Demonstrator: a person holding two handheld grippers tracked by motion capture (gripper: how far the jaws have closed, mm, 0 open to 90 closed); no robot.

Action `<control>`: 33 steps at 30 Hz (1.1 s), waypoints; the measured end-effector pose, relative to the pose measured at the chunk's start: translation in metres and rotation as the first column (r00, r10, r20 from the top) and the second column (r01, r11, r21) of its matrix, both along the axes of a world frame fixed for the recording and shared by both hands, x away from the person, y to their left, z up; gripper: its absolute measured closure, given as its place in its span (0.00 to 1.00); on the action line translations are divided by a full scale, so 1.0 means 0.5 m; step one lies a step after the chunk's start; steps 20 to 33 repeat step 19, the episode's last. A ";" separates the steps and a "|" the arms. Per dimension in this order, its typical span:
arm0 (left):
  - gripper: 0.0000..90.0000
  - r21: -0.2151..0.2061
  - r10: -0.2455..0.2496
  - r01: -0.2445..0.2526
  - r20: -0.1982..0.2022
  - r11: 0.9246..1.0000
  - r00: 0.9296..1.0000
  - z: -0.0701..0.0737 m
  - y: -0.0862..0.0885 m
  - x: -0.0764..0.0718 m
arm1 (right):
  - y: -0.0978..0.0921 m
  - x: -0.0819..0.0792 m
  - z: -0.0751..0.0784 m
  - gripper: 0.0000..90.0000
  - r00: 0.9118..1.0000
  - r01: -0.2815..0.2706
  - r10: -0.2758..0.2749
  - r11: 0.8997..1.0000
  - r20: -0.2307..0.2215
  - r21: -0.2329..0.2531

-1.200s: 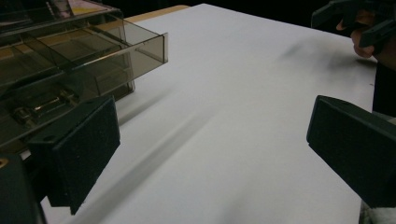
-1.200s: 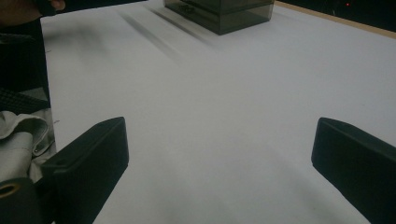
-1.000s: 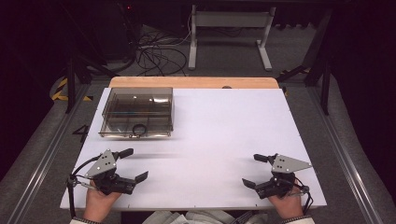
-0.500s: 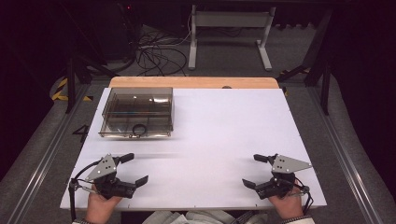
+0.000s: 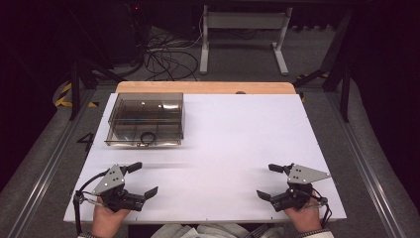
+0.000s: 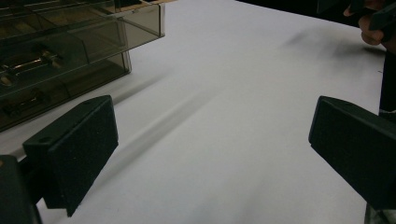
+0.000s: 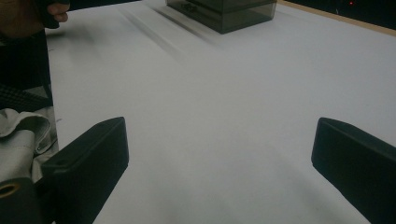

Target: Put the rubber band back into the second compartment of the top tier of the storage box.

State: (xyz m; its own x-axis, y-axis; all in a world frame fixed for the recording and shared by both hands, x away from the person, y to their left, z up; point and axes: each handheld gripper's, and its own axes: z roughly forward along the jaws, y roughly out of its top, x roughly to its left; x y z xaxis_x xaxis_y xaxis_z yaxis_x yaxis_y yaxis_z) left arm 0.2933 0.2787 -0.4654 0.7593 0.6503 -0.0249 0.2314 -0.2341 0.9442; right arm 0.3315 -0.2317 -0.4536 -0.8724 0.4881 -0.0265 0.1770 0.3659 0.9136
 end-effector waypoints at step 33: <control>0.02 -0.020 0.010 -0.010 -0.022 1.000 1.000 0.004 0.007 0.002 | 0.000 0.002 0.000 0.05 1.000 0.001 -0.001 1.000 -0.005 0.001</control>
